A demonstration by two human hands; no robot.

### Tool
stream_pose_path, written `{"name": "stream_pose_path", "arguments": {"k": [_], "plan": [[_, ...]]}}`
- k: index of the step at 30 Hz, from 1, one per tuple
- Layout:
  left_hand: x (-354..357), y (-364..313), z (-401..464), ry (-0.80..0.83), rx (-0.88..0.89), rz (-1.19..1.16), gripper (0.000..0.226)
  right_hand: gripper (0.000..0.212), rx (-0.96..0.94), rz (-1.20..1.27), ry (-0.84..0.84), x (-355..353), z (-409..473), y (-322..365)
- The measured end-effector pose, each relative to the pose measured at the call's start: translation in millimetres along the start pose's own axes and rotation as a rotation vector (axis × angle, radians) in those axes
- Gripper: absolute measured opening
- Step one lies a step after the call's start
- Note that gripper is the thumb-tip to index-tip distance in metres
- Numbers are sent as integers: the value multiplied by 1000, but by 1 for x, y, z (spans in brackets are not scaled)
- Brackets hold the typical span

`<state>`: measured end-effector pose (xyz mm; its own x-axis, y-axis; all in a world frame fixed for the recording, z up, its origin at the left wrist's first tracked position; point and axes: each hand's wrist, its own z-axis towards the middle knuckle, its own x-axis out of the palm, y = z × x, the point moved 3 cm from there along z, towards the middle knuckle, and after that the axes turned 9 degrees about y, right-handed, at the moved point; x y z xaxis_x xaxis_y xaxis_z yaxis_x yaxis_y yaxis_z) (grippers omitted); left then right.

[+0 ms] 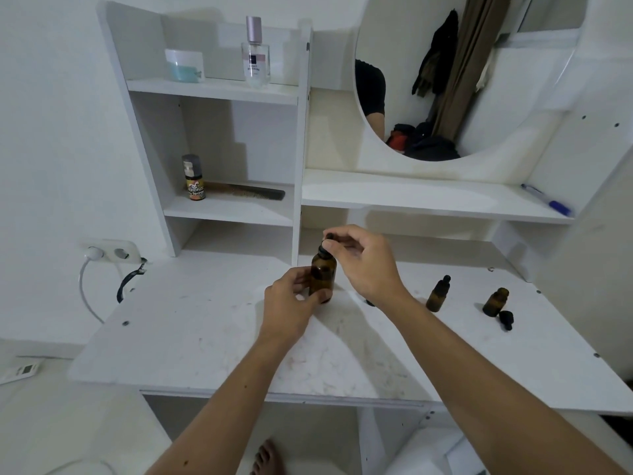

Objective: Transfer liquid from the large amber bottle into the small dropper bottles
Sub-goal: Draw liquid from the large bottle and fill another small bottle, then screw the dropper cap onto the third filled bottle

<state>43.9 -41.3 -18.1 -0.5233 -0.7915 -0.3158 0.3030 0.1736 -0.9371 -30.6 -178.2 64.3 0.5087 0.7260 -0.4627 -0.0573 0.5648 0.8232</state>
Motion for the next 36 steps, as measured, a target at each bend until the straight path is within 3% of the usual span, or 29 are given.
{"name": "stream_pose_path", "arguments": {"k": [9,14,18,26,31,36], "plan": [[0,-2,-8,-31,-3,45,64,27,-17,28,-40,-24,-17,7],[-4,-4,-41,-134,-54,49,62,21,-35,57,-177,-78,-58,1],[12,-14,-74,-150,-45,0,54,20,61,32,-344,-134,-110,-31],[112,-50,-85,99,36,-68,49,23,310,-61,-475,-202,-189,-104],[182,-72,-73,291,128,-9,45,38,471,-130,-374,-205,-186,-134],[232,-85,-47,346,171,3,38,55,523,-256,-291,-207,-171,-139]]}}
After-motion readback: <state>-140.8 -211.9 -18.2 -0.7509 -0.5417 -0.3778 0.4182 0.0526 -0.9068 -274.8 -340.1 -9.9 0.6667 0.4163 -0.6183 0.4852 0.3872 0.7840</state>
